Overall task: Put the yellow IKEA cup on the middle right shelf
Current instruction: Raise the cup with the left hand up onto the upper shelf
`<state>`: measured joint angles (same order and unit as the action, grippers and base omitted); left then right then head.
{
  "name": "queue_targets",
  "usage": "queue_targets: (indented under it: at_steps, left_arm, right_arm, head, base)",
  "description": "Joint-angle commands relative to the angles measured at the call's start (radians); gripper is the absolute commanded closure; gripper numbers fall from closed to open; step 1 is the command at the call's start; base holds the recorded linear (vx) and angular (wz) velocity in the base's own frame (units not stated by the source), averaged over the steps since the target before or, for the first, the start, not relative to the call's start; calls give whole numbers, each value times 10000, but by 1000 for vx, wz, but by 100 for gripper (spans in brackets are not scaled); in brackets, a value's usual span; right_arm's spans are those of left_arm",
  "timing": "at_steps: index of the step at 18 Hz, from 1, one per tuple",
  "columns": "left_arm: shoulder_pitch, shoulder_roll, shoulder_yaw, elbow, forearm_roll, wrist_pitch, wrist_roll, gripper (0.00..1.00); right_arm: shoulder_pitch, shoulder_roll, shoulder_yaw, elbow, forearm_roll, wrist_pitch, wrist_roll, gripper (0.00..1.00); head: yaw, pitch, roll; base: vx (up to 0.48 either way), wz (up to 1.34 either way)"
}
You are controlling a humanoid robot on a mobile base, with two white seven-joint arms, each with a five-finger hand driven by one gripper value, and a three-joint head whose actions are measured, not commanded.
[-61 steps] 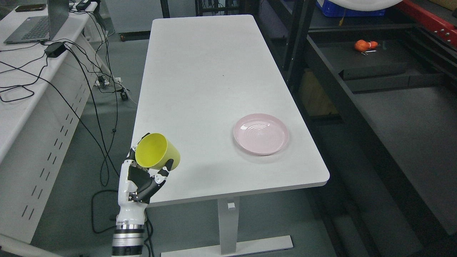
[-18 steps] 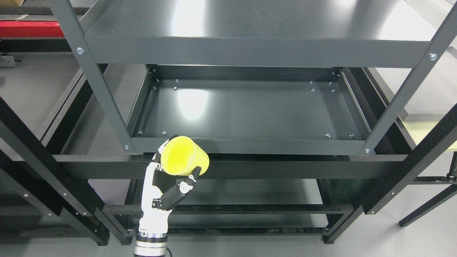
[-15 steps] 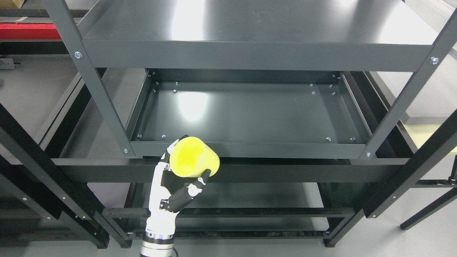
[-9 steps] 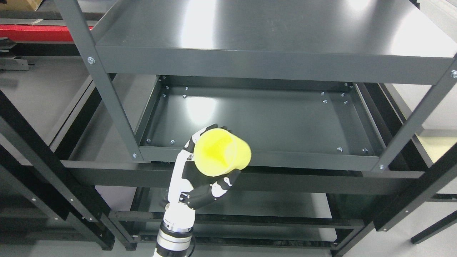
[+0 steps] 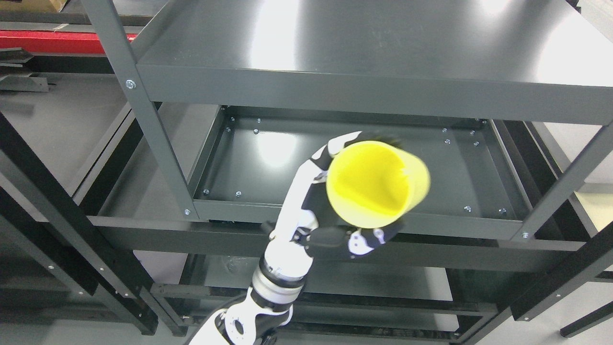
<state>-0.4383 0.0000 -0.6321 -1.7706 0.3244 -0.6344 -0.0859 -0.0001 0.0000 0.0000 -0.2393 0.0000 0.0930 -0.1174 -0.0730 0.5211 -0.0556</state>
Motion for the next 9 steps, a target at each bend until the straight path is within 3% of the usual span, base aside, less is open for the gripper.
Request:
queue_targets:
  at_steps: [1, 4, 7, 9]
  left_arm:
    - [-2546, 175, -1780, -27, 222, 70, 199, 100]
    - [-3957, 175, -1320, 3, 788, 466, 871, 100]
    - [-4894, 175, -630, 80, 1081, 1708, 1868, 100]
    - [-5752, 175, -18, 339, 1570, 3175, 2513, 100]
  right_arm:
    - [139, -175, 184, 0, -245, 6, 8, 1]
    - [139, -175, 169, 0, -245, 6, 8, 1]
    - [139, -175, 169, 0, -245, 6, 8, 1]
    - [139, -175, 169, 0, -245, 6, 8, 1]
  head:
    - [0, 0, 0]
    - [0, 0, 0]
    - [0, 0, 0]
    - [0, 0, 0]
  base:
    - [25, 31]
    - [15, 30]
    - [3, 7]
    - [-11, -12]
